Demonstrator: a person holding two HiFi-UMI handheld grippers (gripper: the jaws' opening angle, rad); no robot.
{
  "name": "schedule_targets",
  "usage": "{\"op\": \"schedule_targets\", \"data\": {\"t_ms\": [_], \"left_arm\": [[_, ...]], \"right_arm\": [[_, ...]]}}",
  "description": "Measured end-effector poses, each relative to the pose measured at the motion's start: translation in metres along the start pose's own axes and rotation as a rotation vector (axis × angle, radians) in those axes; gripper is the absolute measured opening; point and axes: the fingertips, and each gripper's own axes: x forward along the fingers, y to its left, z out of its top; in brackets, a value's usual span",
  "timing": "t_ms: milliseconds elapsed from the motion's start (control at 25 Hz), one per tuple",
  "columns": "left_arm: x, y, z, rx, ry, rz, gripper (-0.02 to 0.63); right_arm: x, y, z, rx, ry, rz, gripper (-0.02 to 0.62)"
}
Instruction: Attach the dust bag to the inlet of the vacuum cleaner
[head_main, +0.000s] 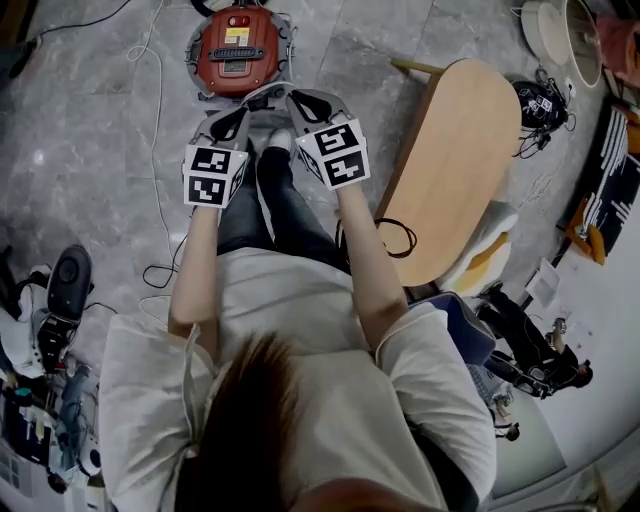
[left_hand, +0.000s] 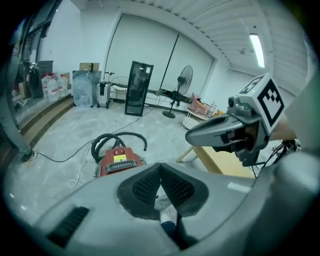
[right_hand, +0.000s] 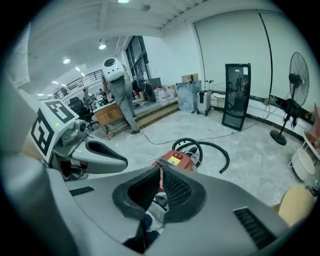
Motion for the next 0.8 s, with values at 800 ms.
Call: {"op": "schedule_targets", "data": {"t_ms": [800], "left_arm": [[-0.106,-0.049,0.108,0.111,-0.262,0.087,0.018]], "right_arm": [[-0.129,0.02,0.087,-0.073,-0.204,0.029,0.002]]}}
